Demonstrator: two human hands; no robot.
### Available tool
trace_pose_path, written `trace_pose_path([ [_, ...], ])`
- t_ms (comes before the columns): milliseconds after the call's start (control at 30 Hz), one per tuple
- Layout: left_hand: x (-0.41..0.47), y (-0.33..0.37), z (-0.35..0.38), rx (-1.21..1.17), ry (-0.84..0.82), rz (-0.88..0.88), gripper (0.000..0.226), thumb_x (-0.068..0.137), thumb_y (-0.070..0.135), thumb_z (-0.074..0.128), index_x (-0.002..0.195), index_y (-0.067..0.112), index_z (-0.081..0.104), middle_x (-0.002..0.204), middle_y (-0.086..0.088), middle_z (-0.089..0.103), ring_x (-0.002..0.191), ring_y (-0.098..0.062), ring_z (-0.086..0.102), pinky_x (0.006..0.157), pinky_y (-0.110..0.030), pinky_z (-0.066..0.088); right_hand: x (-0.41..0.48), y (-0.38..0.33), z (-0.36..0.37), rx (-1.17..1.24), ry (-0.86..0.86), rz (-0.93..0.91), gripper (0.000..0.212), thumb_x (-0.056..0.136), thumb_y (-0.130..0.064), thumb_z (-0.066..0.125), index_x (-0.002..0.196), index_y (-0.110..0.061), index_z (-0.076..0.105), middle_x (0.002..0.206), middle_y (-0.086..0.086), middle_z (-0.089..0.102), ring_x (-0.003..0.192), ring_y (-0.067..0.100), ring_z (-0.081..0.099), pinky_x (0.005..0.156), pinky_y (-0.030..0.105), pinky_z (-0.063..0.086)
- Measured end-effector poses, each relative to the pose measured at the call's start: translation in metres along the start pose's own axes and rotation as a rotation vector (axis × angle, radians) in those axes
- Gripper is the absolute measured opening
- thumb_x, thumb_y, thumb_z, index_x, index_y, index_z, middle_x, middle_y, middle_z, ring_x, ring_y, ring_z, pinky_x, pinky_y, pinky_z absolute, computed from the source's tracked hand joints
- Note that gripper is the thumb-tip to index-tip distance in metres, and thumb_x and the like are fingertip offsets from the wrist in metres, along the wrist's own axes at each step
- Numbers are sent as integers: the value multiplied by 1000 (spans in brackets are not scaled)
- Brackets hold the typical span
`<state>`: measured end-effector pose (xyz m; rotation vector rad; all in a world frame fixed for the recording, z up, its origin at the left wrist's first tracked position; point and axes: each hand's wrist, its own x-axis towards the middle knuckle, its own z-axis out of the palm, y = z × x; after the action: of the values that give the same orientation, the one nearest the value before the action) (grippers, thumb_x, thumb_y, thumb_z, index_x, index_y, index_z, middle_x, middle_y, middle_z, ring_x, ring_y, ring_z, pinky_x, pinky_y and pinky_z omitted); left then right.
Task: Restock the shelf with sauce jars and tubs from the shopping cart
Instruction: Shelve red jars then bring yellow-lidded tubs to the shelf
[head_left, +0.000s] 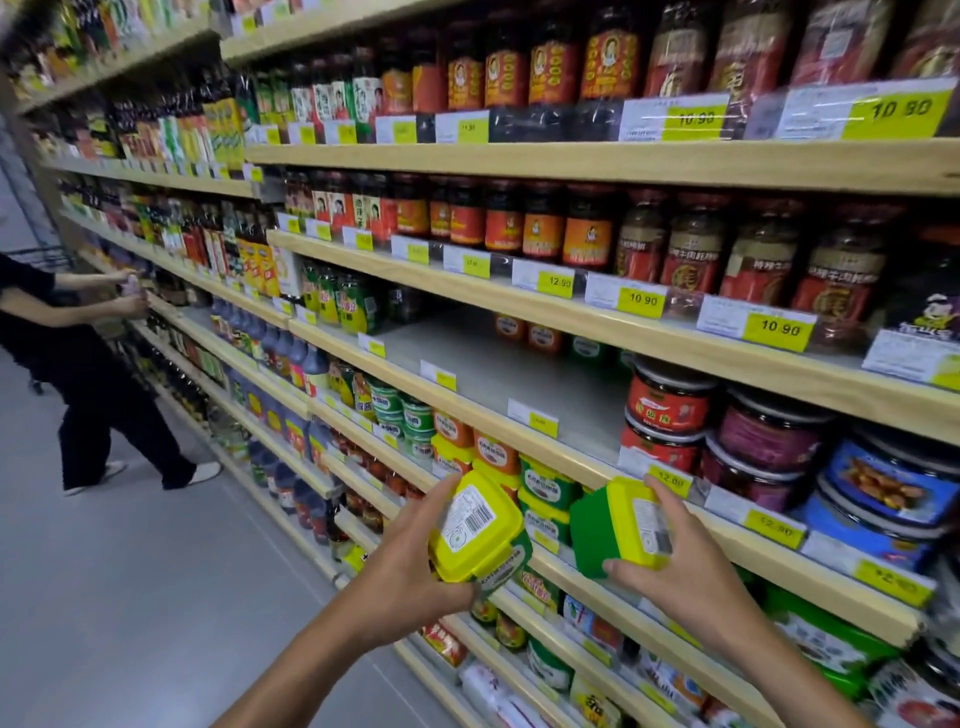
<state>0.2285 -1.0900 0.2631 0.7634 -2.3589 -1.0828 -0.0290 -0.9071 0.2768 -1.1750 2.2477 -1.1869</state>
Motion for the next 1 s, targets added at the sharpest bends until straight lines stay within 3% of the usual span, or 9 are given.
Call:
trace_pose_path([
  [100,25,-3,-2,-36,-30,34,111,71,33,83,150,63,11,136,28,32,112,1,54,76,-32,58,11,-6,2,12,30,6,109,68,-43,87,152,-51,18,159,-11,31,141,15,36,97,33,39],
  [233,58,-11,-9,-39,-51,98,109,72,35,83,148,66,11,137,32,31,114,23,41,85,-22,55,21,-15,5,-16,67,24,110,70,-43,87,155,-47,17,161,-13,27,144,13,33,99,30,37],
  [367,98,-26,-22,-112,-120,157,106,71,37,84,145,69,14,140,28,33,125,-2,49,89,-32,55,32,-29,13,-20,114,56,110,70,-42,88,153,-52,18,160,-14,30,139,9,35,100,29,38],
  [467,133,-41,-37,-158,-152,215,104,68,37,83,145,67,20,142,24,35,122,-6,54,83,-34,57,42,-44,26,-36,172,89,107,73,-40,87,154,-50,18,160,-13,29,140,12,36,95,29,39],
  [600,179,-57,-63,-156,-235,267,103,65,39,81,142,69,20,134,31,34,118,-5,55,84,-29,55,58,-66,52,-13,244,152,99,78,-40,83,154,-48,21,161,-13,27,146,18,33,96,35,41],
  [733,234,-73,-86,-151,-299,353,108,59,40,84,146,63,24,138,16,47,113,-14,62,81,-37,59,75,-86,77,-12,363,206,94,78,-39,84,153,-44,28,156,-13,35,142,17,38,103,38,44],
  [900,294,-66,-108,-139,-406,440,104,60,41,87,142,65,28,132,3,58,113,-16,64,91,-43,58,101,-121,96,33,527,292,85,80,-33,82,150,-33,34,145,-5,46,124,16,54,75,27,52],
  [1000,327,-57,-109,-145,-453,486,101,60,36,92,146,43,39,128,2,63,111,-14,66,92,-42,58,117,-139,97,-25,576,320,79,82,-39,79,148,-31,36,144,-3,48,115,17,61,75,30,49],
])
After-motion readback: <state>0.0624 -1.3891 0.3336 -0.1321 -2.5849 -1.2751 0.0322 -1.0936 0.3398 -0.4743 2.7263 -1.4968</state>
